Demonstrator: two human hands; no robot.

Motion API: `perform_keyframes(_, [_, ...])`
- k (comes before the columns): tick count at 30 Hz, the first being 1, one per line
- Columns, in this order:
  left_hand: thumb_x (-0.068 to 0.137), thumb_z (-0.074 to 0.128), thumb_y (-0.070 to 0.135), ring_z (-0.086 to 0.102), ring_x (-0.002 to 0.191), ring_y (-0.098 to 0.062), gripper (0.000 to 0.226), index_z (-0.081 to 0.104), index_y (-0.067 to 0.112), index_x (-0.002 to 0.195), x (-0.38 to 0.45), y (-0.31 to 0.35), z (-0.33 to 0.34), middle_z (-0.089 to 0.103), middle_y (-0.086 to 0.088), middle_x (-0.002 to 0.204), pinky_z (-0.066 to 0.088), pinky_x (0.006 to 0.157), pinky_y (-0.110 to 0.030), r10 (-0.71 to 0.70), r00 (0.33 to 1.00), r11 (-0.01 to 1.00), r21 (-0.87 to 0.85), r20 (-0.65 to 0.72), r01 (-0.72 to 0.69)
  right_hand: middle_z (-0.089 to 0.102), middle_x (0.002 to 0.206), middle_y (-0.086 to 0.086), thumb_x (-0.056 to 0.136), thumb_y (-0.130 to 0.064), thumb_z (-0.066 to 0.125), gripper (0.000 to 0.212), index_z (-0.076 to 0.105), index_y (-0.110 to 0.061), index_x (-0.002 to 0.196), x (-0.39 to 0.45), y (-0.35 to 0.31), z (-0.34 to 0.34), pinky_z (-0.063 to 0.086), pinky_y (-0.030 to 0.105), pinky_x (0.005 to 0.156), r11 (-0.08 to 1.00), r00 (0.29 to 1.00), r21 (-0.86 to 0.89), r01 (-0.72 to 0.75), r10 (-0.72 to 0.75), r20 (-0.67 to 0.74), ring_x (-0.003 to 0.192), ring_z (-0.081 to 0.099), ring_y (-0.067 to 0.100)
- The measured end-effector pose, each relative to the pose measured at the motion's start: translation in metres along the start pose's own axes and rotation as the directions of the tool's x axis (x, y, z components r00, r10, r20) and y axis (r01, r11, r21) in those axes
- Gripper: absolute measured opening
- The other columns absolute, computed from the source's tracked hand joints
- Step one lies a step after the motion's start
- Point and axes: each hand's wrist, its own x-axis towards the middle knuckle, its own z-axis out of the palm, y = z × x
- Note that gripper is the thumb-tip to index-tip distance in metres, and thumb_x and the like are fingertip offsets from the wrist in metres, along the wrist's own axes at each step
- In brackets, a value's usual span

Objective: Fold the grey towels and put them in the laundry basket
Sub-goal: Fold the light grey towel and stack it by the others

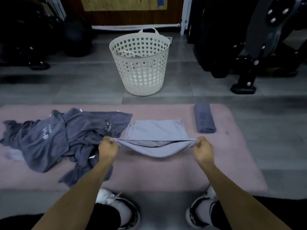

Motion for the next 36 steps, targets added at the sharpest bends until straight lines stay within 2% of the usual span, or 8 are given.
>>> perform_keyframes(10, [0.095,0.04,0.009,0.052,0.105,-0.041,0.027,0.056,-0.011,0.104,-0.026,-0.052,0.003,0.056,-0.031,0.118,0.035,0.082,-0.037,-0.134,0.965,0.976,0.2,0.225,0.089,0.063,0.103,0.025,0.089,-0.009,0.045,0.021,0.058,0.004,0.099,-0.043,0.042,0.019,0.038,0.032,0.071,0.98,0.984,-0.181,-0.084,0.111,0.139,0.089,0.055,0.036])
perform_keyframes(14, [0.09,0.048,0.019,0.052,0.08,-0.032,0.024,0.057,-0.001,0.08,-0.038,-0.064,0.009,0.058,-0.018,0.087,0.035,0.072,-0.033,-0.19,0.931,0.951,0.293,0.313,0.095,0.061,0.112,0.018,0.091,-0.016,0.046,0.025,0.058,0.0,0.105,-0.047,0.051,0.026,0.04,0.029,0.074,0.897,0.866,-0.435,-0.079,0.279,0.416,0.092,0.055,0.031])
perform_keyframes(17, [0.087,0.054,0.026,0.055,0.073,-0.031,0.031,0.052,0.005,0.064,-0.043,-0.059,0.013,0.055,-0.012,0.069,0.038,0.066,-0.031,-0.131,0.946,0.929,0.369,0.296,0.013,0.059,0.116,0.015,0.09,-0.018,0.044,0.024,0.055,-0.004,0.105,-0.046,0.05,0.027,0.042,0.029,0.076,0.829,0.806,-0.559,-0.025,0.347,0.479,0.09,0.052,0.027])
perform_keyframes(20, [0.085,0.055,0.021,0.056,0.067,-0.032,0.033,0.044,0.008,0.057,-0.033,-0.043,0.017,0.05,-0.01,0.058,0.041,0.061,-0.032,-0.033,0.948,0.933,0.351,0.315,-0.084,0.062,0.11,0.012,0.091,-0.014,0.042,0.023,0.059,-0.002,0.099,-0.035,0.04,0.03,0.049,0.03,0.08,0.876,0.829,-0.482,0.01,0.263,0.494,0.089,0.055,0.024])
perform_keyframes(22, [0.086,0.056,0.018,0.06,0.073,-0.031,0.025,0.054,0.006,0.065,-0.017,-0.029,0.02,0.062,-0.015,0.07,0.046,0.062,-0.034,0.024,0.936,0.941,0.308,0.35,-0.139,0.066,0.105,0.012,0.089,-0.013,0.046,0.023,0.066,-0.004,0.097,-0.023,0.028,0.033,0.054,0.033,0.083,0.938,0.859,-0.347,0.001,0.177,0.481,0.092,0.062,0.026])
perform_keyframes(28, [0.087,0.056,0.018,0.057,0.086,-0.017,0.014,0.061,0.025,0.076,0.045,0.006,0.03,0.065,0.001,0.09,0.047,0.08,-0.026,0.146,0.881,0.886,0.335,0.451,-0.319,0.067,0.087,0.003,0.086,-0.01,0.056,0.016,0.066,-0.019,0.08,0.027,-0.041,0.051,0.048,0.019,0.061,0.987,0.875,-0.129,0.096,-0.022,0.484,0.077,0.066,0.019])
perform_keyframes(32, [0.086,0.054,0.016,0.064,0.092,-0.027,0.023,0.053,0.03,0.068,0.101,0.008,0.041,0.069,-0.006,0.098,0.052,0.082,-0.033,0.178,0.803,0.768,0.43,0.569,-0.475,0.068,0.092,0.002,0.087,-0.009,0.056,0.014,0.066,-0.018,0.083,0.071,-0.073,0.081,0.051,0.022,0.067,0.97,0.852,-0.127,0.206,-0.114,0.51,0.08,0.066,0.018])
perform_keyframes(36, [0.087,0.052,0.013,0.063,0.097,-0.031,0.012,0.062,0.018,0.083,0.159,0.002,0.066,0.068,-0.011,0.106,0.051,0.086,-0.039,0.137,0.719,0.616,0.51,0.681,-0.6,0.067,0.098,-0.001,0.086,-0.012,0.053,0.015,0.064,-0.022,0.084,0.119,-0.085,0.125,0.054,0.031,0.08,0.933,0.814,-0.188,0.307,-0.155,0.559,0.088,0.063,0.016])
